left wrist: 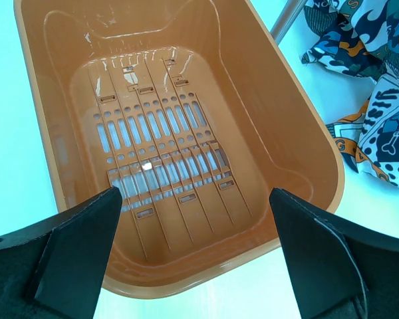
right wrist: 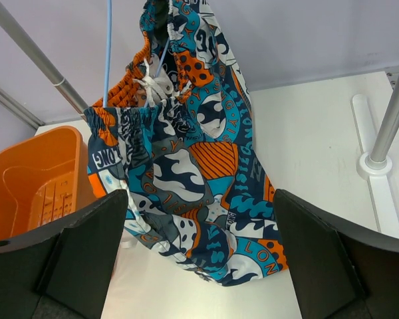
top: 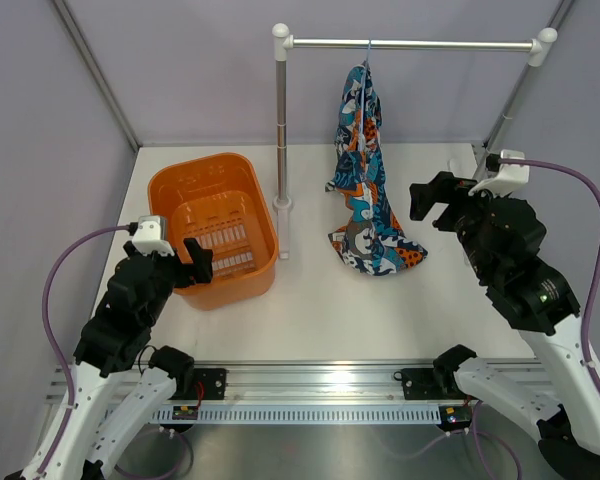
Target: Remove the shorts from the hanger
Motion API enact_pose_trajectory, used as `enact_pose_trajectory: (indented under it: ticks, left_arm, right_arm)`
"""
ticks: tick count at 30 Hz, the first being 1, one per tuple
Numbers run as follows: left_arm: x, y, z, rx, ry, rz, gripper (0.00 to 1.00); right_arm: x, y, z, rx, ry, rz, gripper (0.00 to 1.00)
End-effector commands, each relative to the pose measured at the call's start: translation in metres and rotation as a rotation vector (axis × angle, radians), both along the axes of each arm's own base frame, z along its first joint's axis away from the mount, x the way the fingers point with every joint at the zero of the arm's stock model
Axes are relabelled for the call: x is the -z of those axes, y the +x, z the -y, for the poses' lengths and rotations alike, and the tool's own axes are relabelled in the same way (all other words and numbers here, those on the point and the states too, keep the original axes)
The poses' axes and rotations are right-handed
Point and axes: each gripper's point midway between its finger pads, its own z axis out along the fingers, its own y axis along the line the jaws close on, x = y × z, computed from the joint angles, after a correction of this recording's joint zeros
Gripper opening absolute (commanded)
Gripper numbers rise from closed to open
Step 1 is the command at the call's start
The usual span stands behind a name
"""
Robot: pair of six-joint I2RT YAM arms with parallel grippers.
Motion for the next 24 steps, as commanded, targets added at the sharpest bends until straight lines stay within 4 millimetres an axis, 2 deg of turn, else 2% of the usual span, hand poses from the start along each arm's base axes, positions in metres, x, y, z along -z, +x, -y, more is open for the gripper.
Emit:
enact_pose_trajectory:
  ticks: [1, 7, 11, 12, 14, 15, 16, 17, 18, 19, 20, 21, 22, 23, 24]
  left_arm:
    - [-0.015, 0.002, -0.002, -0.005, -0.002, 0.039, 0.99]
    - [-0.014, 0.002, -0.001, -0.003, -0.002, 0.038, 0.99]
    - [-0.015, 0.001, -0.001, -0.002, -0.003, 0.039, 0.99]
    - [-0.015, 0.001, -0.001, 0.0, -0.003, 0.039, 0.99]
    - [-0.015, 0.001, -0.001, 0.0, -0.004, 0.04, 0.99]
    - [-0.015, 0.001, -0.001, 0.0, -0.004, 0.042, 0.99]
    - [-0.015, 0.001, -0.001, 0.0, -0.005, 0.043, 0.99]
    - [-0.017, 0.0, -0.002, 0.0, -0.007, 0.049, 0.99]
    - [-0.017, -0.001, -0.002, 0.0, -0.008, 0.052, 0.99]
    - [-0.018, -0.001, -0.002, 0.001, -0.01, 0.054, 0.99]
    - [-0.018, -0.002, -0.002, -0.001, -0.011, 0.059, 0.99]
    - [-0.019, -0.002, -0.003, -0.002, -0.012, 0.062, 0.99]
    - [-0.019, -0.003, -0.003, -0.002, -0.011, 0.063, 0.99]
    - [-0.02, -0.003, -0.003, -0.002, -0.013, 0.065, 0.99]
    - [-0.02, -0.003, -0.003, -0.002, -0.015, 0.067, 0.99]
  right_arm:
    - [-0.009, 0.0, 0.001, 0.016, 0.02, 0.023, 0.99]
    - [-0.003, 0.007, -0.002, 0.02, -0.011, -0.029, 1.0]
    - [-0.01, 0.015, -0.01, -0.007, -0.031, -0.026, 0.99]
    - [-0.024, 0.016, -0.013, -0.02, -0.022, 0.007, 1.0]
    - [-0.03, 0.029, -0.025, -0.049, -0.047, 0.008, 0.99]
    - [-0.053, 0.03, -0.027, -0.056, -0.034, 0.048, 0.99]
    - [-0.048, 0.047, -0.039, -0.071, -0.064, 0.021, 0.99]
    - [-0.053, 0.054, -0.047, -0.096, -0.073, 0.018, 1.0]
    - [-0.079, 0.055, -0.05, -0.107, -0.054, 0.06, 0.99]
    - [-0.065, 0.076, -0.063, -0.115, -0.093, 0.011, 0.99]
    - [-0.068, 0.083, -0.067, -0.118, -0.102, 0.009, 0.99]
    - [-0.086, 0.088, -0.066, -0.1, -0.094, 0.043, 1.0]
    - [-0.077, 0.105, -0.075, -0.099, -0.125, 0.021, 0.99]
    - [-0.078, 0.114, -0.078, -0.091, -0.129, 0.026, 0.99]
    - [-0.092, 0.118, -0.08, -0.086, -0.118, 0.059, 0.99]
